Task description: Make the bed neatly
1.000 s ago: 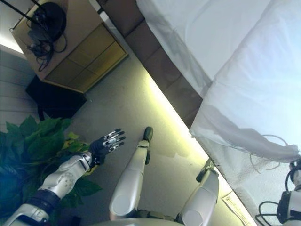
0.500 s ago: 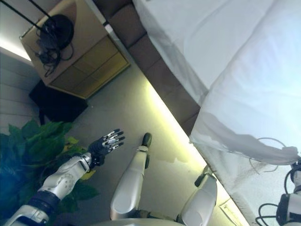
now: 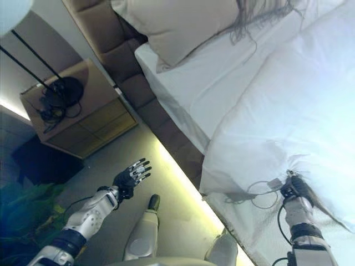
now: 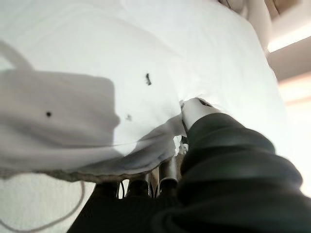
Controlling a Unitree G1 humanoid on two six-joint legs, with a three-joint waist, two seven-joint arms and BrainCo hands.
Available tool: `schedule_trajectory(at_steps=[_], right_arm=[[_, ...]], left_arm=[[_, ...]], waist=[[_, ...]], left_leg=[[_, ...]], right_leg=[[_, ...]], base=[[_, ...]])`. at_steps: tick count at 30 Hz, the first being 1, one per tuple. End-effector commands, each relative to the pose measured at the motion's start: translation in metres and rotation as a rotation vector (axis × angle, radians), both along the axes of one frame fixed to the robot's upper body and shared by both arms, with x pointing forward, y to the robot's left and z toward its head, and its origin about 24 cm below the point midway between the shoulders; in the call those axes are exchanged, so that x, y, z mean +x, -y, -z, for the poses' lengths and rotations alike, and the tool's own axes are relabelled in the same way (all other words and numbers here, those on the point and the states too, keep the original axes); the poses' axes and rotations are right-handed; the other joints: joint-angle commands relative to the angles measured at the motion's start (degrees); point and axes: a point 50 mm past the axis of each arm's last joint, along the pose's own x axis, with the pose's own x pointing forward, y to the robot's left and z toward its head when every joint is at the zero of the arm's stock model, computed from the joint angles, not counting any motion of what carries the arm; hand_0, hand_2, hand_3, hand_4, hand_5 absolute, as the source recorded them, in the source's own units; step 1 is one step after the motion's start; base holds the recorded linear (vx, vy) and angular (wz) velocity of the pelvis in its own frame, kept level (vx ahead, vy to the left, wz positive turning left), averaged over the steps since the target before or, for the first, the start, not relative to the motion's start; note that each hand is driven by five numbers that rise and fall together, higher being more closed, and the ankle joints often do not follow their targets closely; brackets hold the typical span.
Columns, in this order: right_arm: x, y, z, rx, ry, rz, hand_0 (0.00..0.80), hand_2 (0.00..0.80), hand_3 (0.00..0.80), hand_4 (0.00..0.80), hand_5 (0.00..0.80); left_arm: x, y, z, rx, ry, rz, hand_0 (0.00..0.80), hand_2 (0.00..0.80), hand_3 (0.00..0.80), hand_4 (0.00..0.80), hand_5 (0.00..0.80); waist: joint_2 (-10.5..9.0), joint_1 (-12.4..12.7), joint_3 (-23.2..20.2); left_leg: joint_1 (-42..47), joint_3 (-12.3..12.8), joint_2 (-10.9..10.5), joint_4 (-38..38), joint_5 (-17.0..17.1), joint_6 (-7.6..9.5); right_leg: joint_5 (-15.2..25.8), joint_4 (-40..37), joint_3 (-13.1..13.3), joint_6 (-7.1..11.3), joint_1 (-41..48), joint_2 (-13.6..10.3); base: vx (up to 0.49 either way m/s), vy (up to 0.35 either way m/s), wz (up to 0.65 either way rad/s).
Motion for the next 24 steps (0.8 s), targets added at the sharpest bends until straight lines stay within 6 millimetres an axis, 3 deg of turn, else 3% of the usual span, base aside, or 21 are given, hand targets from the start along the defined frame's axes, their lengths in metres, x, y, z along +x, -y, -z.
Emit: schedule_trajectory(at_steps=[1,5,8,9,11,18,24], right_arm=[[0.036,-0.035,-0.038,-0.13,0.106,-0.216,0.8,0.8,0.8,0.8,0.8],[0.038,-0.086,-0.036,-0.125,0.121,-0.381,0.8,0.8,0.8,0.8,0.8],[0.04,-0.104,-0.036,-0.103,0.132,-0.428,0.8,0.8,0.8,0.8,0.8],[0.041,-0.121,-0.035,-0.091,0.132,-0.468,0.8,0.8,0.8,0.8,0.8],[0.04,-0.135,-0.032,-0.09,0.124,-0.488,0.8,0.8,0.8,0.8,0.8],[0.029,-0.165,-0.024,-0.018,0.113,-0.502,0.8,0.8,0.8,0.8,0.8],[0.025,-0.185,-0.025,0.016,0.125,-0.551,0.8,0.8,0.8,0.8,0.8]], left_arm=[[0.018,0.014,-0.01,0.1,0.072,0.033,0.0,0.0,0.0,0.0,0.0],[0.01,0.023,-0.003,0.152,0.035,0.048,0.0,0.0,0.0,0.0,0.0],[0.008,0.026,0.001,0.162,0.01,0.06,0.0,0.0,0.0,0.0,0.0],[0.005,0.031,0.005,0.154,-0.015,0.075,0.0,0.0,0.0,0.0,0.0],[0.002,0.039,0.008,0.105,-0.048,0.091,0.0,0.0,0.0,0.0,0.0],[-0.011,0.072,0.012,-0.092,-0.172,0.163,0.0,0.0,0.0,0.0,0.0],[-0.014,0.104,0.01,-0.346,-0.311,0.171,0.0,0.0,0.0,0.0,0.0]], waist=[[0.46,0.5,-3.1],[0.27,0.1,-5.5],[0.19,-0.1,-6.1],[0.08,-0.2,-6.6],[0.01,-0.1,-7.0],[-0.2,0.2,-7.1],[-0.4,-1.0,-7.0]], left_leg=[[8.1,2.2,3.8,-6.1,2.6,1.83],[11.5,3.0,4.3,-6.1,1.8,1.96],[12.8,3.2,4.4,-5.9,1.4,1.99],[13.9,3.4,4.4,-5.9,1.1,2.09],[14.8,3.6,4.4,-5.9,1.0,2.17],[15.3,3.2,4.4,-5.3,0.9,2.14],[15.0,3.3,5.0,-4.0,0.6,1.71]], right_leg=[[8.5,-1.9,1.0,-0.24,-0.9,-1.2],[7.7,-2.3,0.8,0.12,2.3,-1.4],[7.2,-2.3,0.9,0.19,3.5,-1.5],[7.0,-2.3,1.0,0.15,4.3,-1.5],[6.8,-2.3,0.9,0.13,5.3,-1.7],[6.8,-2.1,0.0,0.27,6.5,-2.1],[6.7,-1.7,0.8,0.65,6.2,-2.1]], base=[[0.214,0.05,0.08],[0.2,0.043,0.11],[0.118,0.019,0.06],[0.146,0.015,0.04],[0.15,0.009,0.01],[0.069,-0.031,0.02],[0.03,-0.046,0.0]])
